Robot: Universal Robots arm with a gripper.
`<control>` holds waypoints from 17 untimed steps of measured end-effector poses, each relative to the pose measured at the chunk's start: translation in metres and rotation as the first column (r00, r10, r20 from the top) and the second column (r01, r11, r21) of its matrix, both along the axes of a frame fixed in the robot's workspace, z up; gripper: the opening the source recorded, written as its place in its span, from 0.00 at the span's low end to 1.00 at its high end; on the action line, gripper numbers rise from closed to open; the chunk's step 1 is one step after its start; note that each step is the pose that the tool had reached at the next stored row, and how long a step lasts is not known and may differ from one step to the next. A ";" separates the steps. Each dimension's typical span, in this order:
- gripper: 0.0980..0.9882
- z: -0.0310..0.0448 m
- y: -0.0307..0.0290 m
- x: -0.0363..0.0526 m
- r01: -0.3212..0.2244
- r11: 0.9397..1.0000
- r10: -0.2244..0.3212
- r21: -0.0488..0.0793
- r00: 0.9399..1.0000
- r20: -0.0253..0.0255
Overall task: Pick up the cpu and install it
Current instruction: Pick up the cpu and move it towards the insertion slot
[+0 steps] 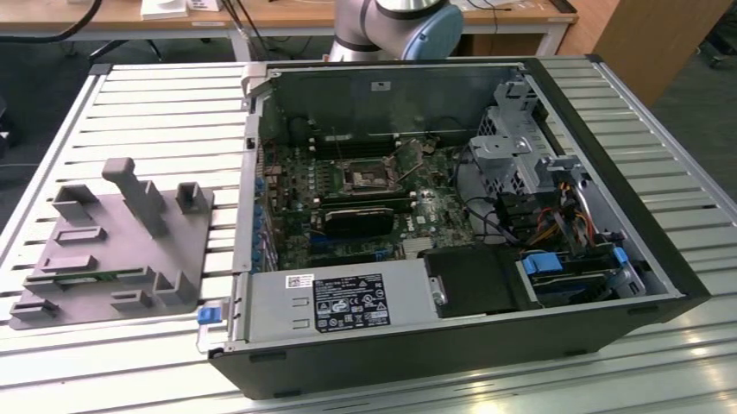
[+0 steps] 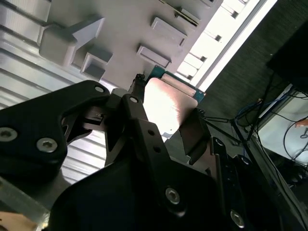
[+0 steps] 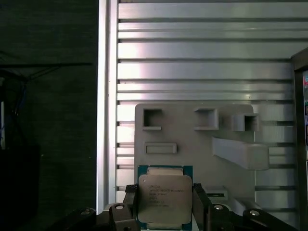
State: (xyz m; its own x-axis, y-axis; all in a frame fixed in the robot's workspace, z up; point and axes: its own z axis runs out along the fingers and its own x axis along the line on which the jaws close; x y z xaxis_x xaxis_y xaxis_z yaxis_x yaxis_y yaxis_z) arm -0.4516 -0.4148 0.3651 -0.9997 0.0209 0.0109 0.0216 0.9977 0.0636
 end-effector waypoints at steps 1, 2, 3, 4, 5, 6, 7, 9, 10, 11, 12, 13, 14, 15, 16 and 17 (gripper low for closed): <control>0.50 0.0033 0.0000 0.0000 0.000 1.000 0.000 0.000 1.000 0.000; 0.50 0.0067 0.0000 0.0000 0.000 1.000 0.000 0.000 1.000 0.000; 0.50 0.0101 0.0000 0.0000 0.000 1.000 0.000 0.000 1.000 0.000; 0.50 0.0134 0.0000 0.0000 0.000 1.000 0.000 0.000 1.000 0.000; 0.50 0.0168 0.0000 0.0000 0.000 1.000 0.000 0.000 1.000 0.000; 0.50 0.0205 0.0000 0.0000 0.000 1.000 0.000 0.000 1.000 0.000; 0.50 0.0241 0.0000 0.0000 0.000 1.000 0.000 0.000 1.000 0.000; 0.50 0.0309 0.0000 0.0000 0.000 1.000 0.000 0.000 1.000 0.000; 0.50 0.0341 0.0000 0.0000 0.000 1.000 0.000 0.000 1.000 0.000; 0.50 0.0370 0.0000 0.0000 0.000 1.000 0.000 0.000 1.000 0.000; 0.50 0.0394 0.0000 0.0000 0.000 1.000 0.000 0.000 1.000 0.000; 0.50 0.0400 0.0000 0.0003 0.000 1.000 0.000 0.000 1.000 0.000; 0.50 0.0399 0.0000 0.0016 0.000 1.000 0.000 0.000 1.000 0.000; 0.50 0.0400 0.0000 0.0036 0.000 1.000 0.000 0.000 1.000 0.000; 0.50 0.0400 0.0000 0.0061 0.000 1.000 0.000 0.001 1.000 0.000; 0.50 0.0400 0.0000 0.0086 0.000 1.000 0.000 0.001 1.000 0.000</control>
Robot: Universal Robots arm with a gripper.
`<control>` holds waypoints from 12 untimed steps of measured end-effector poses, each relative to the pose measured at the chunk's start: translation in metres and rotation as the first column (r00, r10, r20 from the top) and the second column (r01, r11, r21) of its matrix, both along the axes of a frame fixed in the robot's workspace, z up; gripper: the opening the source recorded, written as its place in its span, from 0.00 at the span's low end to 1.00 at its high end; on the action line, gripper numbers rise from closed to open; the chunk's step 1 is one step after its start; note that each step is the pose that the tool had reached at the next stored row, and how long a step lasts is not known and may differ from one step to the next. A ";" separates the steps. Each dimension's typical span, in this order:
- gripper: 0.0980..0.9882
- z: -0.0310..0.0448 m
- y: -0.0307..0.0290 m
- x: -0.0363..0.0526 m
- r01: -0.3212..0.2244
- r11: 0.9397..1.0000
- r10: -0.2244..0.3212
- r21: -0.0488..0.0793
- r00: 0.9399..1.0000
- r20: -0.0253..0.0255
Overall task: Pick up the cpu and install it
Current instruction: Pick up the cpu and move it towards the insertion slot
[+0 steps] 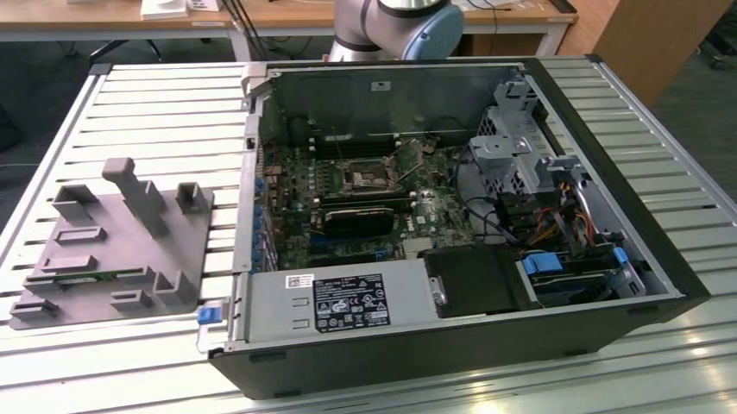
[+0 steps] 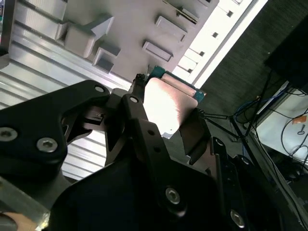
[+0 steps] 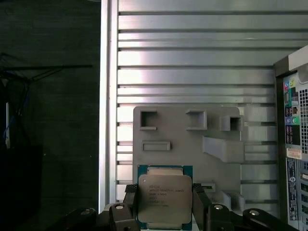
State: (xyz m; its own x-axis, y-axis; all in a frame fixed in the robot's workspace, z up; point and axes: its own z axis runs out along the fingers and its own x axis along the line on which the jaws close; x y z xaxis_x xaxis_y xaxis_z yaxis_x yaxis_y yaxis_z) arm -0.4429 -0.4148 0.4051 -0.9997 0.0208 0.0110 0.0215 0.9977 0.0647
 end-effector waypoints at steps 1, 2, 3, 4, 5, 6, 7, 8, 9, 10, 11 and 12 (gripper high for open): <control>0.50 0.0000 0.0000 0.0026 0.000 1.000 0.000 0.001 1.000 0.000; 0.50 0.0001 0.0000 0.0053 0.000 1.000 0.000 0.001 1.000 0.000; 0.50 0.0000 0.0000 0.0082 0.000 1.000 0.000 0.002 1.000 0.000; 0.50 0.0000 0.0000 0.0107 0.000 1.000 0.000 0.002 1.000 0.000; 0.50 0.0000 0.0000 0.0133 0.000 1.000 0.000 0.003 1.000 0.000; 0.50 0.0000 0.0000 0.0162 0.000 1.000 0.000 0.003 1.000 0.000; 0.50 0.0001 0.0000 0.0194 0.000 1.000 0.000 0.003 1.000 0.000; 0.50 0.0000 0.0000 0.0225 0.000 1.000 0.000 0.003 1.000 0.000; 0.50 0.0000 0.0000 0.0256 0.000 1.000 0.000 0.003 1.000 0.000; 0.50 0.0000 0.0000 0.0286 0.000 1.000 0.000 0.003 1.000 0.000; 0.50 0.0000 0.0000 0.0314 0.000 1.000 0.000 0.003 1.000 0.000; 0.50 0.0000 0.0000 0.0347 0.000 1.000 0.000 0.003 1.000 0.000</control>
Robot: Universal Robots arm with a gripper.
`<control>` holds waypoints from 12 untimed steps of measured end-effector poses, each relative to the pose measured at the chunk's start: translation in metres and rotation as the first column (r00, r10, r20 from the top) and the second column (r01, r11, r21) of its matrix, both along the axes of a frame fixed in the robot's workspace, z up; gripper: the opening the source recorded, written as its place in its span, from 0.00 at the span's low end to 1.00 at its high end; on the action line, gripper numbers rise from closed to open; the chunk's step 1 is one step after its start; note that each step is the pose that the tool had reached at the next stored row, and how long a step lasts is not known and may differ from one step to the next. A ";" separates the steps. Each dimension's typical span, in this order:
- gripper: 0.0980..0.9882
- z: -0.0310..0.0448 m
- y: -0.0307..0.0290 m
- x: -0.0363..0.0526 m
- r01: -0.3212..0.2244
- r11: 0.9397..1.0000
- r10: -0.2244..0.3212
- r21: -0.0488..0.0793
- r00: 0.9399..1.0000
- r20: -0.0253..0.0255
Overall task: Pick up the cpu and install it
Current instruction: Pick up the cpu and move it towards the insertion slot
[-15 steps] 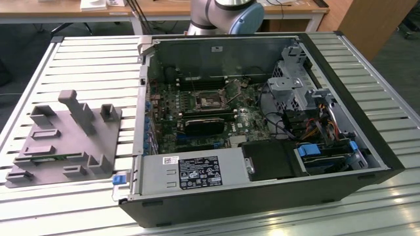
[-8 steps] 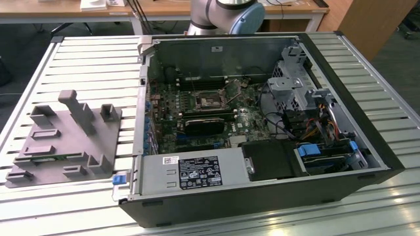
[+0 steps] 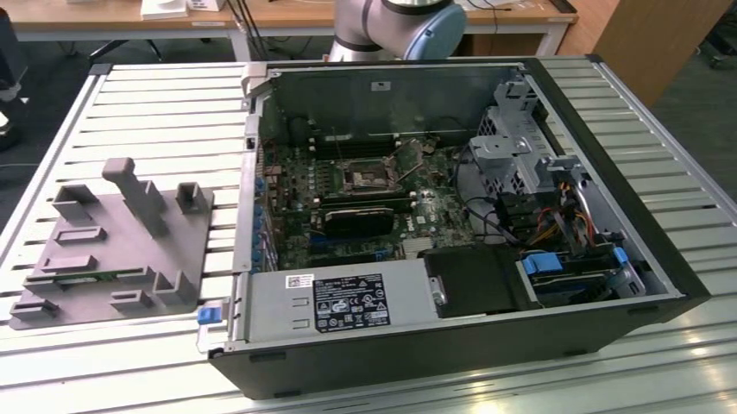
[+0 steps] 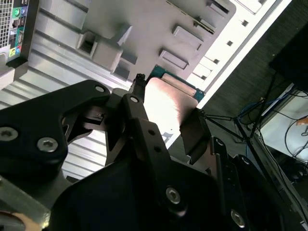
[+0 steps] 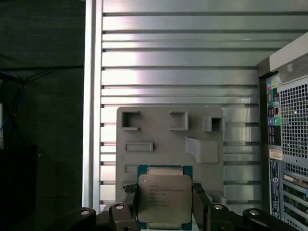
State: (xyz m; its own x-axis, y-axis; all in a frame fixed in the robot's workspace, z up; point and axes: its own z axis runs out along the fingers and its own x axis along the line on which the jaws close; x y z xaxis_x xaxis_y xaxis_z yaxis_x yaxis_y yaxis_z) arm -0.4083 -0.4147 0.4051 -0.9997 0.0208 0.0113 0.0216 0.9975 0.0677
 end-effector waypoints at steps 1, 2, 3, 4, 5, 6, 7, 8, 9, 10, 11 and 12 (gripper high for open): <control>0.50 0.0000 0.0000 0.0032 0.000 1.000 0.000 0.000 1.000 0.000; 0.50 -0.0001 0.0000 0.0056 0.000 1.000 0.000 0.000 1.000 0.000; 0.50 -0.0002 0.0000 0.0071 0.000 1.000 0.000 0.000 1.000 0.000; 0.50 -0.0002 0.0000 0.0083 0.000 1.000 0.000 0.000 1.000 0.000; 0.50 -0.0003 0.0000 0.0098 0.000 1.000 0.000 0.000 1.000 0.000; 0.50 -0.0003 0.0000 0.0114 0.000 1.000 0.000 0.000 1.000 0.000; 0.50 -0.0004 0.0000 0.0131 0.000 1.000 0.000 0.000 1.000 0.000; 0.50 -0.0004 0.0000 0.0147 0.000 1.000 0.000 0.000 1.000 0.000; 0.50 -0.0004 0.0000 0.0162 0.000 1.000 0.000 0.000 1.000 0.000; 0.50 -0.0005 0.0000 0.0176 0.000 1.000 0.000 0.000 1.000 0.000; 0.50 -0.0005 0.0000 0.0191 0.000 1.000 0.000 0.000 1.000 0.000; 0.50 -0.0006 0.0000 0.0206 0.000 1.000 0.000 0.000 1.000 0.000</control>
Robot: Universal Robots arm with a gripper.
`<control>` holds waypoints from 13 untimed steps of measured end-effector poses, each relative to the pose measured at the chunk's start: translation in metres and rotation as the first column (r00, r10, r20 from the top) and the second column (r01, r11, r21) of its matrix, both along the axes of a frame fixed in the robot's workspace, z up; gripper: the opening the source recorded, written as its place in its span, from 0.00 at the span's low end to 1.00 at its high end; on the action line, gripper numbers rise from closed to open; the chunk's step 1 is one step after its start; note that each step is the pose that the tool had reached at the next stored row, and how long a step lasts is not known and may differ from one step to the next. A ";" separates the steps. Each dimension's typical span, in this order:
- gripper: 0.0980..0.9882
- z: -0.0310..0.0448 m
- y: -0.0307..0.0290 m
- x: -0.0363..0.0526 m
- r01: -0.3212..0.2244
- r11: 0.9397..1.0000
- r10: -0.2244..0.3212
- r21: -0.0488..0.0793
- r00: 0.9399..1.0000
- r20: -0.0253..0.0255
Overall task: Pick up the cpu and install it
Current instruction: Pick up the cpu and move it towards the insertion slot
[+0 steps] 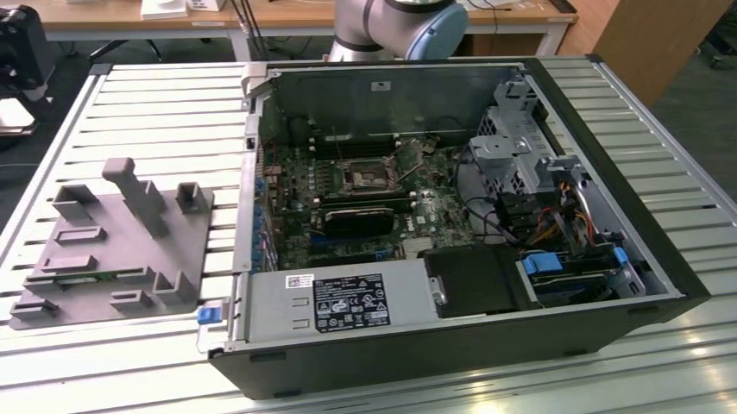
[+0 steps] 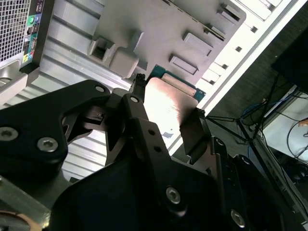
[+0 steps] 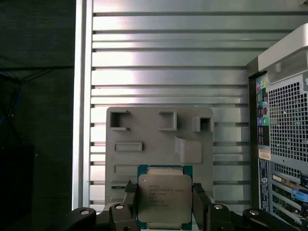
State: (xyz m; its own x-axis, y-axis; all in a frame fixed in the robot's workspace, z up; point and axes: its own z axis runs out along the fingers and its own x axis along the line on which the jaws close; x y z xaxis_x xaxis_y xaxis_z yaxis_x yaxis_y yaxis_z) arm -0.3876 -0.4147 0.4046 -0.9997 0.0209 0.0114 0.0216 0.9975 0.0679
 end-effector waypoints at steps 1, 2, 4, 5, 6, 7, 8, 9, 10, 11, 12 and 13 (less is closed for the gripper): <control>0.50 0.0000 0.0000 0.0014 0.000 1.000 0.000 0.000 1.000 0.000; 0.50 0.0000 0.0000 0.0028 0.000 1.000 0.000 0.000 1.000 0.000; 0.50 -0.0001 0.0000 0.0054 0.000 1.000 0.000 0.000 1.000 0.000; 0.50 -0.0001 0.0000 0.0067 0.000 1.000 0.000 0.000 1.000 0.000; 0.50 -0.0002 0.0000 0.0080 0.000 1.000 0.000 0.001 1.000 0.000; 0.50 -0.0002 0.0000 0.0091 0.000 1.000 0.000 0.001 1.000 0.000; 0.50 -0.0002 0.0000 0.0103 0.000 1.000 0.000 0.001 1.000 0.000; 0.50 -0.0002 0.0000 0.0114 0.000 1.000 0.000 0.001 1.000 0.000; 0.50 -0.0003 0.0000 0.0126 0.000 1.000 0.000 0.001 1.000 0.000; 0.50 -0.0003 0.0000 0.0141 0.000 1.000 0.000 0.001 1.000 0.000; 0.50 -0.0004 0.0000 0.0154 0.000 1.000 0.000 0.001 1.000 0.000; 0.50 -0.0005 0.0000 0.0166 0.000 1.000 0.000 0.001 1.000 0.000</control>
State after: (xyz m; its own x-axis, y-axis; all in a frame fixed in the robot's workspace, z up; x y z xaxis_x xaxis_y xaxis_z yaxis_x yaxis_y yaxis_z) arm -0.3711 -0.4147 0.4041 -0.9997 0.0209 0.0115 0.0216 0.9974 0.0687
